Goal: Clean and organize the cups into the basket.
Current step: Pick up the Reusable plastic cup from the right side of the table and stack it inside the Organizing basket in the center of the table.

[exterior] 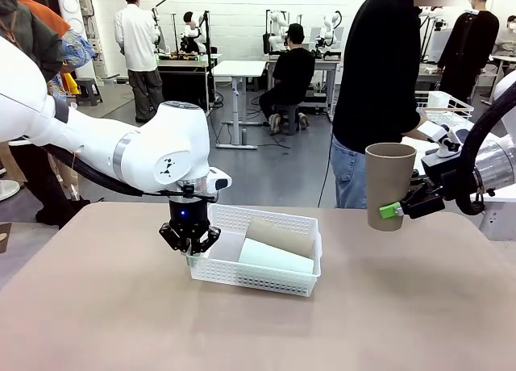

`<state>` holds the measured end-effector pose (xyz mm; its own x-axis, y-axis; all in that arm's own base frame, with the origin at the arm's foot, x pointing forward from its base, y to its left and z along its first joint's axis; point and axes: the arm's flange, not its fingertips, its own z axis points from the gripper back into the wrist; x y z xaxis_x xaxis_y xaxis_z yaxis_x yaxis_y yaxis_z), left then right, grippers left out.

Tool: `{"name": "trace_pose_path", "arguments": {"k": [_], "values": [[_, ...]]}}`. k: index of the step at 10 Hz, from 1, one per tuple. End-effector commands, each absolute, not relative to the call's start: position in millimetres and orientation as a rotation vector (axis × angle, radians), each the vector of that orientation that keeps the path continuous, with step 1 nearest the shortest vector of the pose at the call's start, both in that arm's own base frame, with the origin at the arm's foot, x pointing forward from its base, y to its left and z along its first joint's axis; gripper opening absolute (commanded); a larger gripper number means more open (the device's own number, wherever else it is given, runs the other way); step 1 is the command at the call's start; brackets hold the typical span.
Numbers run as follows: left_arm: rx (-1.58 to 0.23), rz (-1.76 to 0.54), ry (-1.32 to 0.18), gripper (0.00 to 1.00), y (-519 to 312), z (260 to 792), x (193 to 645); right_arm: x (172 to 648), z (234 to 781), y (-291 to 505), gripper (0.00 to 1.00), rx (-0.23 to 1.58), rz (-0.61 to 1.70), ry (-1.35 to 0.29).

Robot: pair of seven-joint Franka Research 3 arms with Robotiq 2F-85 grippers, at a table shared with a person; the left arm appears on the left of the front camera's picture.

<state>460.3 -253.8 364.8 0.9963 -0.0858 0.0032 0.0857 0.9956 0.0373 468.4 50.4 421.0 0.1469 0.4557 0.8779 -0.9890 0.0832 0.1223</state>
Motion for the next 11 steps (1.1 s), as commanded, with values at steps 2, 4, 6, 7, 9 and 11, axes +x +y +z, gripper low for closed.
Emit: {"name": "trace_pose_path", "arguments": {"k": [2, 4, 6, 7, 9, 11], "values": [[0.035, -0.085, -0.008, 0.05, -253.8, 366.0, 460.3, 445.0, 443.3, 120.1, 0.80, 0.649, 1.446, -0.604], [0.035, -0.085, -0.008, 0.05, -253.8, 366.0, 460.3, 451.1, 444.1, 172.9, 0.80, 0.621, 1.503, -0.430], [0.035, -0.085, -0.008, 0.05, -253.8, 366.0, 460.3, 451.1, 453.3, 229.7, 0.80, 0.469, 1.568, -0.236], [0.035, -0.085, -0.008, 0.05, -253.8, 366.0, 460.3, 450.4, 457.3, 250.4, 0.80, 0.409, 1.585, -0.169], [0.035, -0.085, -0.008, 0.05, -253.8, 366.0, 460.3, 451.8, 460.8, 285.1, 0.80, 0.364, 1.614, -0.040], [0.035, -0.085, -0.008, 0.05, -253.8, 366.0, 460.3, 456.5, 458.5, 306.3, 0.80, 0.327, 1.629, 0.080]]}}
